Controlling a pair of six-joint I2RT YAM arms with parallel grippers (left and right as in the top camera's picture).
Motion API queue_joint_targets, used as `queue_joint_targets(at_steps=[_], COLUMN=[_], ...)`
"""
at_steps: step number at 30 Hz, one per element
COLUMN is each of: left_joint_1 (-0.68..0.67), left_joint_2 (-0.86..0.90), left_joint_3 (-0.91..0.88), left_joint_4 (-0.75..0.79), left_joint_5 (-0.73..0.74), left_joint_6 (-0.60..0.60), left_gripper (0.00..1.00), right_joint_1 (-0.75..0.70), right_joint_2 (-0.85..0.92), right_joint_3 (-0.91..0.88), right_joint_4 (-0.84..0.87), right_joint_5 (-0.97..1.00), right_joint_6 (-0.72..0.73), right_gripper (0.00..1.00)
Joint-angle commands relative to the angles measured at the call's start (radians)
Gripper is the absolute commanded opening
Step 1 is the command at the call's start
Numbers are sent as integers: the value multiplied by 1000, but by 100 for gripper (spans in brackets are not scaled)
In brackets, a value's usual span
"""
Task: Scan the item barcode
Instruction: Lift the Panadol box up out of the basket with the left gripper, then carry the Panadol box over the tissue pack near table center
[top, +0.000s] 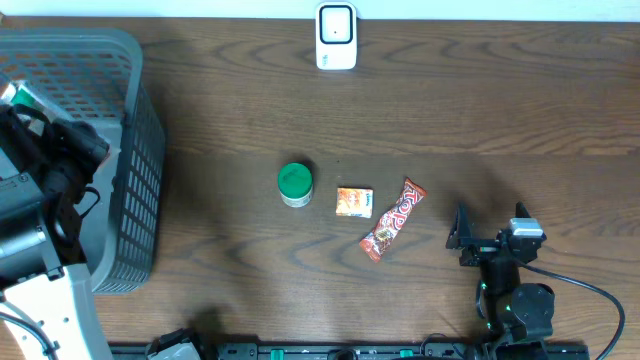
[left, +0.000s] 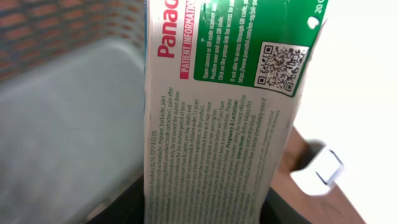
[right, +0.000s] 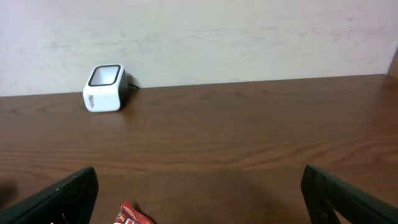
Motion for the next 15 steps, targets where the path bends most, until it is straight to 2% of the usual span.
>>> queue_joint_targets(at_steps=[1, 7, 15], left_joint_1=[-7, -93, -394], left_joint_2=[-20, -25, -8], left_joint_3=[11, 11, 11], left_joint_4=[19, 18, -8], left_joint_5=[173, 343, 354], left_joint_6=[58, 105, 269], left_gripper=[39, 39, 39], right_joint_1=[8, 8, 8], right_joint_2=[-3, -3, -3], right_joint_3=[-1, -1, -1], right_joint_4=[-4, -4, -4], right_joint_5=[2, 2, 2], right_joint_6=[-5, -5, -6], right_gripper=[99, 99, 99])
